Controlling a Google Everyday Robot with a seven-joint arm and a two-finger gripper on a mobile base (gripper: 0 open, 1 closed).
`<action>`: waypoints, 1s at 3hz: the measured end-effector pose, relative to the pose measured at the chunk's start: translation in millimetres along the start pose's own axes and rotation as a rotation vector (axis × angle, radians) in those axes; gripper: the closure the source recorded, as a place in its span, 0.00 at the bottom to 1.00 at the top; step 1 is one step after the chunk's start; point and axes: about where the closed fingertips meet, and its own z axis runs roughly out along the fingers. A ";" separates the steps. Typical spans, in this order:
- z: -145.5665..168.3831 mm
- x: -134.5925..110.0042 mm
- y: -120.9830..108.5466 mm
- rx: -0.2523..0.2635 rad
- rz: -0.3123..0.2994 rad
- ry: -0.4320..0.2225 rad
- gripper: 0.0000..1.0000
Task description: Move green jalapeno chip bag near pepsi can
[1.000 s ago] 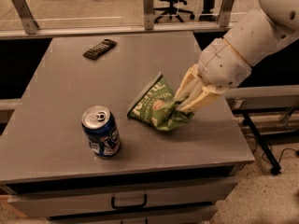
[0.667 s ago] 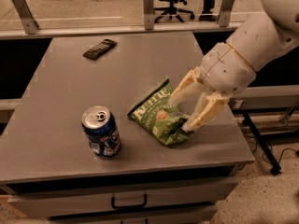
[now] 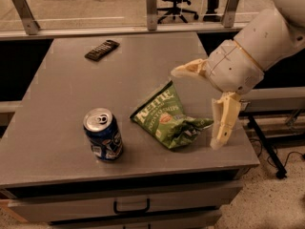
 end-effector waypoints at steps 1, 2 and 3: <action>-45.0 31.6 -48.8 0.178 0.064 0.094 0.00; -136.6 59.8 -99.6 0.456 0.115 0.239 0.00; -175.6 56.8 -106.6 0.545 0.105 0.271 0.00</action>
Offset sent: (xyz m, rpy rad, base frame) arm 0.2042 -0.2057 0.1956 -0.1655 -0.6533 -0.7248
